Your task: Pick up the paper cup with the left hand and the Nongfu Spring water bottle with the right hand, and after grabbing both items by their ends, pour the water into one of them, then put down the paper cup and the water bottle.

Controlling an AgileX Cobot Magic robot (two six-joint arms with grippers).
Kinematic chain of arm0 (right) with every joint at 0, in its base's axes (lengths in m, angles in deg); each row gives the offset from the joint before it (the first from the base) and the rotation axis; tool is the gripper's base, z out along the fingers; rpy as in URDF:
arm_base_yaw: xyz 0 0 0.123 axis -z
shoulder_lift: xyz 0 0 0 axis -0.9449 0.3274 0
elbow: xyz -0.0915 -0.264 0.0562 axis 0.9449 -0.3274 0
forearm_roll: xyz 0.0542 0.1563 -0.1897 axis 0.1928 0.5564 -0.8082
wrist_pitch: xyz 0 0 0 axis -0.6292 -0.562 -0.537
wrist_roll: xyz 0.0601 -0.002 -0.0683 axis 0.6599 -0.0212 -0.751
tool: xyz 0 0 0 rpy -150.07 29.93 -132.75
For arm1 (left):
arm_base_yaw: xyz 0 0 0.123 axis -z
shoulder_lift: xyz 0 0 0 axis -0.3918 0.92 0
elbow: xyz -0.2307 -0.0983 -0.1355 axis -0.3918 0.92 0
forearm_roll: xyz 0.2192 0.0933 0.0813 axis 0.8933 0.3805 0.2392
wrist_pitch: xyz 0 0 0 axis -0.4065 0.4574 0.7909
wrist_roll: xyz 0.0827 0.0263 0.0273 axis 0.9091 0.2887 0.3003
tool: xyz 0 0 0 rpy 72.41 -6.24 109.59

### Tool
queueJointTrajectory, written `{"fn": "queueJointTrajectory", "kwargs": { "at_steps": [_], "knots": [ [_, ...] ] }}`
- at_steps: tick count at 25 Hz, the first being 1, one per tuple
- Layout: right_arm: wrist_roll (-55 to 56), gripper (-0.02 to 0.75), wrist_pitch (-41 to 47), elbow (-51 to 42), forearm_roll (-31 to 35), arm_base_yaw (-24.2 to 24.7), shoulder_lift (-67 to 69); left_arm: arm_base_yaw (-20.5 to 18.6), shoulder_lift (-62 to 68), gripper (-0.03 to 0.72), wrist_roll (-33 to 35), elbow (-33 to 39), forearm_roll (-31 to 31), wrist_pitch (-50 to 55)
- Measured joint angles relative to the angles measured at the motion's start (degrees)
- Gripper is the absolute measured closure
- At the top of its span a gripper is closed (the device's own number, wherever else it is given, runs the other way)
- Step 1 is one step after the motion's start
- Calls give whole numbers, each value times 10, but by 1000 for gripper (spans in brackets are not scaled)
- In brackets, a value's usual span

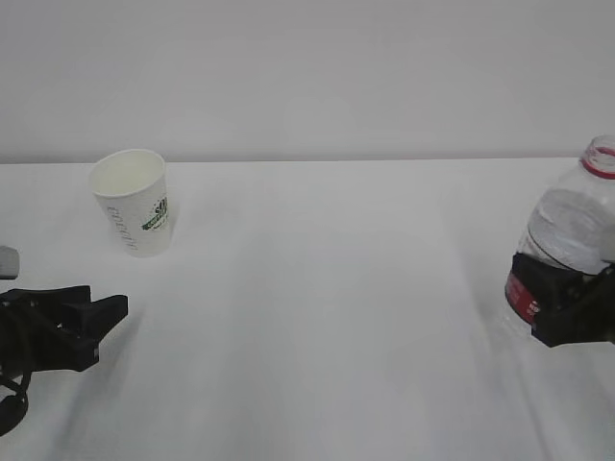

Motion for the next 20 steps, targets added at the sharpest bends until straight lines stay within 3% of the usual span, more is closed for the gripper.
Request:
{"fn": "queueJointTrajectory", "kwargs": {
  "at_steps": [11, 20],
  "knots": [
    [-25, 351, 8, -37, 109, 0, -5, 0, 0, 276, -1, 0, 6, 0],
    [-27, 351, 8, -37, 160, 0, -15, 0, 0, 279, -1, 0, 8, 0]
  ]
}}
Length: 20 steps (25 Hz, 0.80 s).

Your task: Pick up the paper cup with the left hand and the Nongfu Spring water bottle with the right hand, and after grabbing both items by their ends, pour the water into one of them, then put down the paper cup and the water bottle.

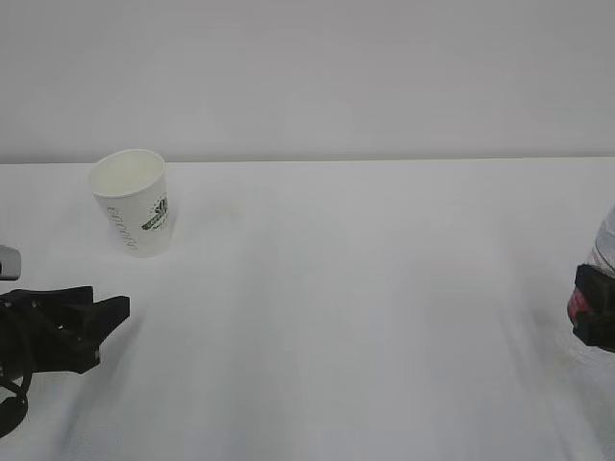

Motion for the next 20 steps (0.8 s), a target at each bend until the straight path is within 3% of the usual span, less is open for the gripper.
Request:
{"fn": "queueJointTrajectory", "kwargs": {
  "at_steps": [7, 13, 20],
  "knots": [
    [-1, 351, 0, 0, 1, 0, 0, 0, 0, 281, 0, 0, -8, 0],
    [-1, 351, 0, 0, 1, 0, 0, 0, 0, 281, 0, 0, -67, 0],
    [-1, 351, 0, 0, -3, 0, 0, 0, 1, 275, 0, -46, -79, 0]
  ]
}}
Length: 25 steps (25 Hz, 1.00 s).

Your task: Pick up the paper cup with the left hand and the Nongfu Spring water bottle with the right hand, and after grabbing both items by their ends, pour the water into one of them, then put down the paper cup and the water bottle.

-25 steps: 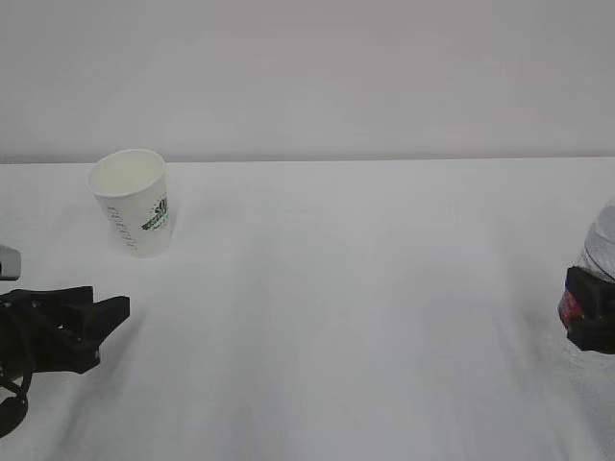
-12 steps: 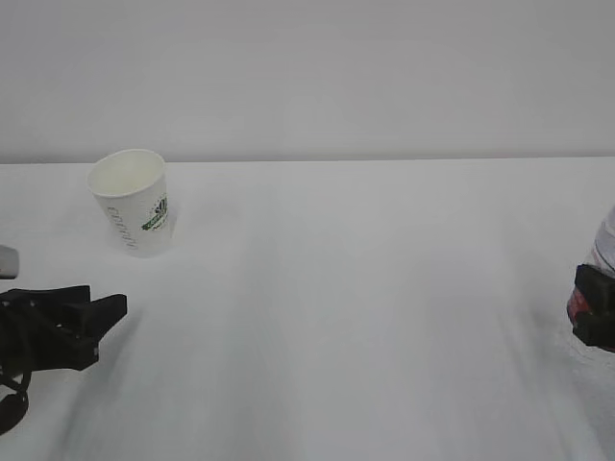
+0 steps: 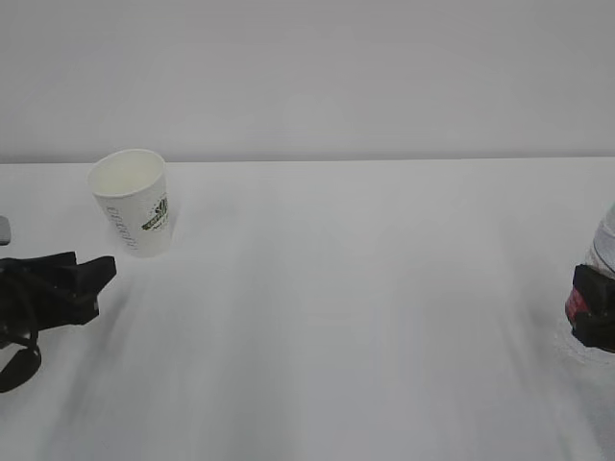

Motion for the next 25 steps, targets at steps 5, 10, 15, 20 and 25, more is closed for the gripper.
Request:
{"fn": "queueJointTrajectory", "kwargs": {
  "at_steps": [5, 10, 15, 20, 25],
  "knots": [
    [0, 351, 0, 0, -2, 0, 0, 0, 0, 275, 0, -26, -4, 0],
    [0, 351, 0, 0, -5, 0, 0, 0, 4, 150, 0, -40, -6, 0],
    [-1, 352, 0, 0, -7, 0, 0, 0, 35, 7, 0, -58, -10, 0],
    [-1, 352, 0, 0, -7, 0, 0, 0, 67, -3, 0, -88, -11, 0],
    [-2, 352, 0, 0, -7, 0, 0, 0, 98, -3, 0, -115, -9, 0]
  ]
}}
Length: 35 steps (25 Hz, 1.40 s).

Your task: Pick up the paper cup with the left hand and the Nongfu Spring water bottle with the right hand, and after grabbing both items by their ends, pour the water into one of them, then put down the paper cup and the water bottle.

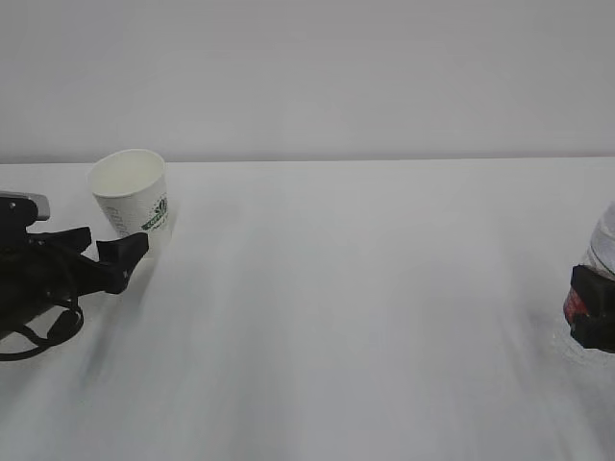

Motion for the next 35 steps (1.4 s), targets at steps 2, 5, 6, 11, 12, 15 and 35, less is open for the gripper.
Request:
{"fn": "queueJointTrajectory", "kwargs": {
  "at_steps": [2, 5, 6, 11, 12, 15, 35],
  "knots": [
    [0, 352, 0, 0, 0, 0, 0, 0, 10, -3, 0, -11, 4, 0],
    [0, 352, 0, 0, 0, 0, 0, 0, 20, -3, 0, -29, 19, 0],
    [0, 352, 0, 0, 0, 0, 0, 0, 21, -3, 0, -34, 23, 0],
    [0, 352, 0, 0, 0, 0, 0, 0, 41, -3, 0, -57, 27, 0],
    [0, 352, 0, 0, 0, 0, 0, 0, 45, -3, 0, -60, 27, 0],
    [0, 352, 0, 0, 0, 0, 0, 0, 54, -3, 0, -69, 28, 0],
    [0, 353, 0, 0, 0, 0, 0, 0, 62, -4, 0, -98, 0, 0]
  ]
}}
